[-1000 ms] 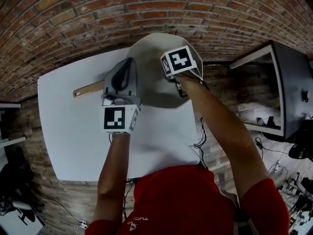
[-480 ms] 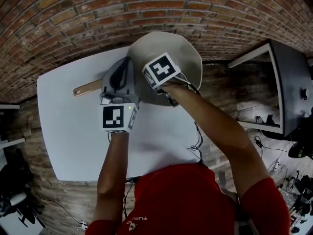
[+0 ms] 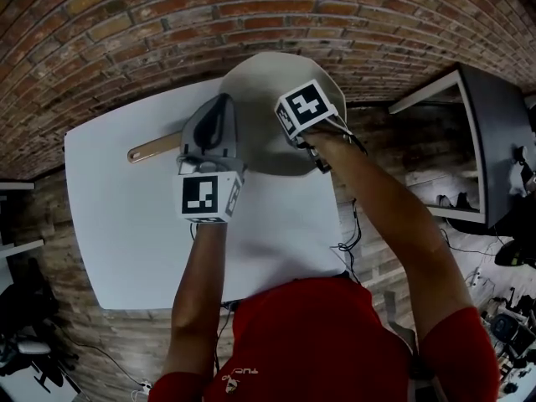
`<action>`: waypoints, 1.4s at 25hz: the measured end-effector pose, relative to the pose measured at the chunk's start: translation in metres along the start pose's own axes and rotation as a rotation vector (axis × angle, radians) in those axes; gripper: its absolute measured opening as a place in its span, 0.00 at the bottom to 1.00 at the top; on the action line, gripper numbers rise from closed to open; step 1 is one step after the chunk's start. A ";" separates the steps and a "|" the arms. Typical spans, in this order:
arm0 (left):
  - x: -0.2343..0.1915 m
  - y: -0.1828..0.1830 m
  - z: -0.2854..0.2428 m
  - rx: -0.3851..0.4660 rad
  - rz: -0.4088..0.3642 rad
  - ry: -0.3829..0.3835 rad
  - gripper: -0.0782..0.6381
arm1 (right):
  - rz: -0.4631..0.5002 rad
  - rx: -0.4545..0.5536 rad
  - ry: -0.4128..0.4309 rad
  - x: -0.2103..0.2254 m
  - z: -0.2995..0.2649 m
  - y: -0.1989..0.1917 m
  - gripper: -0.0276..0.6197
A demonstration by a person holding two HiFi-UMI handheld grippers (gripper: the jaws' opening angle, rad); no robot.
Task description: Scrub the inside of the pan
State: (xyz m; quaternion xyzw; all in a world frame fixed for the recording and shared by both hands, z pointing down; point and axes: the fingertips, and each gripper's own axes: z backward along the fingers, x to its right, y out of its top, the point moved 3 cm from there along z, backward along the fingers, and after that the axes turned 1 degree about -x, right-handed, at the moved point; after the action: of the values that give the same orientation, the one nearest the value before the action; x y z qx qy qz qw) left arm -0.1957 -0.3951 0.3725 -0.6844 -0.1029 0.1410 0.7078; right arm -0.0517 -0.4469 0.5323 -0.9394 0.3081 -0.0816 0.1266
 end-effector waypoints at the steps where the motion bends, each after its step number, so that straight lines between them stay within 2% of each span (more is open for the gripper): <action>1: 0.001 0.000 0.000 0.000 -0.001 -0.002 0.13 | 0.002 -0.001 -0.003 0.001 0.003 -0.001 0.16; 4: 0.002 0.001 0.003 -0.003 -0.004 -0.004 0.13 | 0.019 0.012 0.022 -0.009 0.011 -0.002 0.16; 8: -0.001 0.000 0.008 -0.007 -0.008 0.007 0.13 | 0.078 0.035 0.112 -0.050 0.017 0.004 0.16; 13: -0.001 0.003 0.013 -0.010 -0.017 0.015 0.13 | 0.154 -0.013 0.169 -0.082 0.006 -0.004 0.16; 17: 0.000 0.003 0.018 -0.010 -0.020 0.018 0.13 | 0.169 -0.067 0.160 -0.078 -0.003 -0.017 0.16; 23: 0.003 0.003 0.020 -0.009 -0.015 0.019 0.13 | 0.165 -0.114 0.097 -0.046 0.002 -0.030 0.16; 35: 0.027 0.001 0.019 -0.027 -0.034 -0.017 0.13 | 0.149 -0.095 0.068 -0.024 0.022 -0.044 0.16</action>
State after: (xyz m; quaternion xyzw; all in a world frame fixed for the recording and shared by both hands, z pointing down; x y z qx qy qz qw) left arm -0.1771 -0.3683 0.3713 -0.6908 -0.1225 0.1336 0.7000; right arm -0.0410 -0.3946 0.5221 -0.9155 0.3847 -0.0891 0.0773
